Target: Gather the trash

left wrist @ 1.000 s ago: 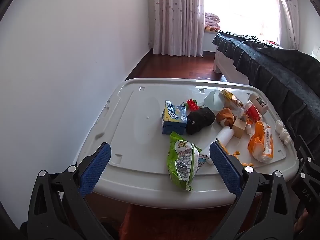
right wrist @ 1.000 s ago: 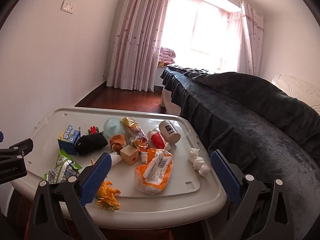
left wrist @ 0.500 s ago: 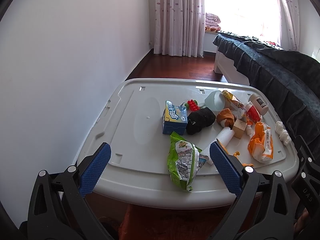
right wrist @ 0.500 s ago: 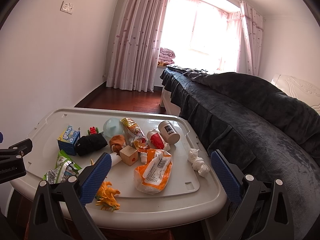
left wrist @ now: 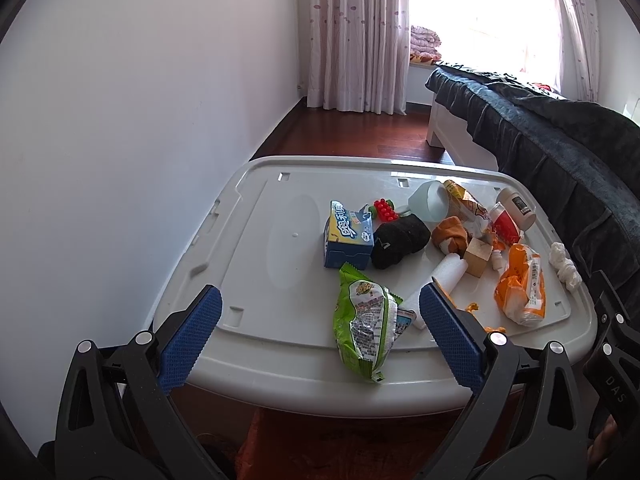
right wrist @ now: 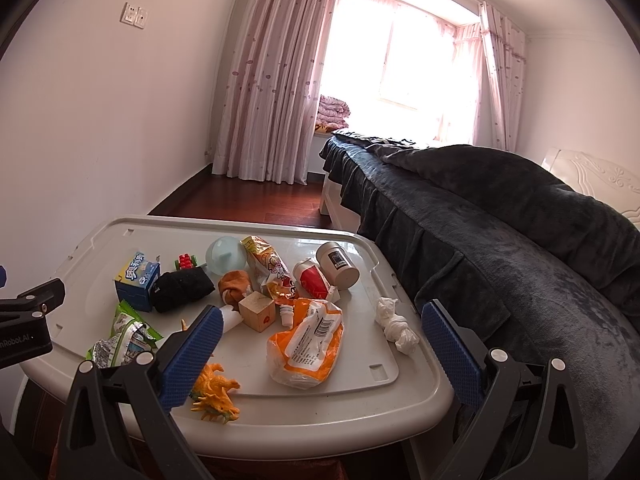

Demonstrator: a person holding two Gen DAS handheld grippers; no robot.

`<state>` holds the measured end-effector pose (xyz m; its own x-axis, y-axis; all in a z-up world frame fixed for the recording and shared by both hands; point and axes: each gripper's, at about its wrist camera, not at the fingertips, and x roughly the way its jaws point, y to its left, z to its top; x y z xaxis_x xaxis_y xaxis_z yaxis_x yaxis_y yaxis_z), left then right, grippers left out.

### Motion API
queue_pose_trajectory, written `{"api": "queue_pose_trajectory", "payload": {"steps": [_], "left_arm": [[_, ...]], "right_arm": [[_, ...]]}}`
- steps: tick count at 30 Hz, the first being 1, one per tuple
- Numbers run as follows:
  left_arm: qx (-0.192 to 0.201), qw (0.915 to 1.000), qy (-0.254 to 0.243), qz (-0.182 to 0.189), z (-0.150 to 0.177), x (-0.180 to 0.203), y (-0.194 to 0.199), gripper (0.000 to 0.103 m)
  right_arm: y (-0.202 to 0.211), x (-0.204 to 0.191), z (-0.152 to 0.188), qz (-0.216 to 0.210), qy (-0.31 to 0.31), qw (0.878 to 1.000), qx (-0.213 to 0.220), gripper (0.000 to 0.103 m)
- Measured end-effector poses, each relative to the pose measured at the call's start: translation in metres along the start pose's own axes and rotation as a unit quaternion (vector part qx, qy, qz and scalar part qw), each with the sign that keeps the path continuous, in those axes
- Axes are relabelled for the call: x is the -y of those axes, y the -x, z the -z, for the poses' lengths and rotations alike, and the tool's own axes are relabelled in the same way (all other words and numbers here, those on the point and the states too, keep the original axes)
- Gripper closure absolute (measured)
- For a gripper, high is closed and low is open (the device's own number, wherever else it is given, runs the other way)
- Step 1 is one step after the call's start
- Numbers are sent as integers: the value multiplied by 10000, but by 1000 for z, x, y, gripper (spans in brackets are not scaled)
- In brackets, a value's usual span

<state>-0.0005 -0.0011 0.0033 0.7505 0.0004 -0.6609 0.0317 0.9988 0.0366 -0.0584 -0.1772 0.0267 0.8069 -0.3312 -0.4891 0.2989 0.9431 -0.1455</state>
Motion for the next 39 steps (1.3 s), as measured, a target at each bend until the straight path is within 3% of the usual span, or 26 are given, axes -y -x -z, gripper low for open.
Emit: {"api": "queue_pose_trajectory", "payload": {"steps": [20, 26, 27, 28, 30, 32, 33, 37, 39], "left_arm": [[-133, 9999, 54, 41, 1, 0, -2, 6], [-121, 9996, -120, 246, 24, -9, -24, 6], [-245, 9993, -101, 277, 30, -7, -31, 6], [-370, 9985, -412, 35, 34, -9, -38, 6], [-650, 9964, -541, 77, 41, 1, -51, 7], [-1471, 9861, -753, 163, 50, 6, -59, 8], [-1674, 9807, -1010, 9, 52, 7, -66, 8], [-1601, 9828, -861, 313, 47, 14, -91, 10], [-1545, 9841, -640, 599, 46, 18, -103, 25]], "right_arm": [[3, 5, -3, 70, -6, 10000, 45, 5], [1, 18, 0, 157, -145, 9998, 22, 5], [1, 20, 0, 149, -176, 9997, 4, 5], [0, 21, 0, 126, -207, 9997, -24, 5], [-1, 22, 1, 111, -215, 9997, -39, 5], [0, 22, 1, 118, -200, 9997, -33, 5], [0, 23, 2, 129, -187, 9997, -23, 5], [1, 28, 3, 157, -223, 9996, 0, 5], [-1, 31, 4, 153, -265, 9995, -30, 5]]}}
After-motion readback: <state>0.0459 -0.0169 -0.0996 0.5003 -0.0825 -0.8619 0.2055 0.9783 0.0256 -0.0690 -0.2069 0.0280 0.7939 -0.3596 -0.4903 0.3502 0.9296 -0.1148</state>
